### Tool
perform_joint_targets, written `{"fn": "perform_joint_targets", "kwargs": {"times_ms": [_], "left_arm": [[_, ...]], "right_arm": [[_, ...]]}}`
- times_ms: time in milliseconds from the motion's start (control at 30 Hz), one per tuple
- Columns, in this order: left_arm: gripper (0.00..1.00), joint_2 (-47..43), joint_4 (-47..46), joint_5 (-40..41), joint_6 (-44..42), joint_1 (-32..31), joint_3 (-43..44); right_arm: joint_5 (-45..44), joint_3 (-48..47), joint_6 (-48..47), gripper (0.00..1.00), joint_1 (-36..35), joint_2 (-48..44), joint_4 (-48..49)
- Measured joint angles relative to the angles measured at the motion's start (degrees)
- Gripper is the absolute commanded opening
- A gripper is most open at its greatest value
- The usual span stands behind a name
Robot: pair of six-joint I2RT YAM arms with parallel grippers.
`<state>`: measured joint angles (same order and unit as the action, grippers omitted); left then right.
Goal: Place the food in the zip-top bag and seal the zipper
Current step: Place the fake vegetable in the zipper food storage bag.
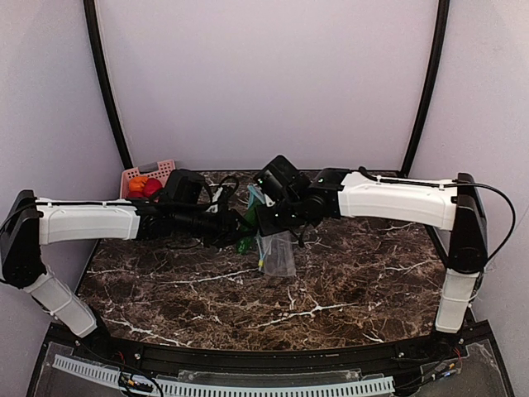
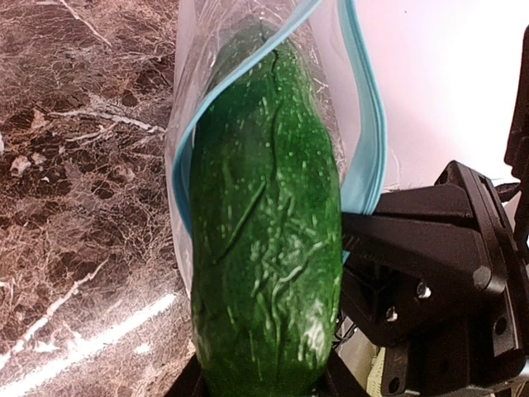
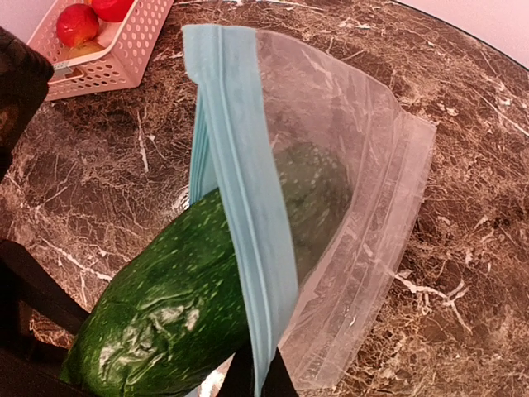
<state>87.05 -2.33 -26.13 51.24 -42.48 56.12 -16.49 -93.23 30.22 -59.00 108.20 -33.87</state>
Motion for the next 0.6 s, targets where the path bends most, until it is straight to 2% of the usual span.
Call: {"fn": "perform_joint_targets", "kwargs": {"times_ms": [233,600], "left_arm": [[0.27,2.16,-2.38,-0.61,1.40,1.25,0.20],[0.33,5.64,-4.17,-0.76,4.87,1.51,0.85]], "right_arm": [[0.24,0.00,0.04,0.00,-0.70,0.02,0.46],[0.35,0.00,2.08,0.00,-0.74,1.38,0.63]]}}
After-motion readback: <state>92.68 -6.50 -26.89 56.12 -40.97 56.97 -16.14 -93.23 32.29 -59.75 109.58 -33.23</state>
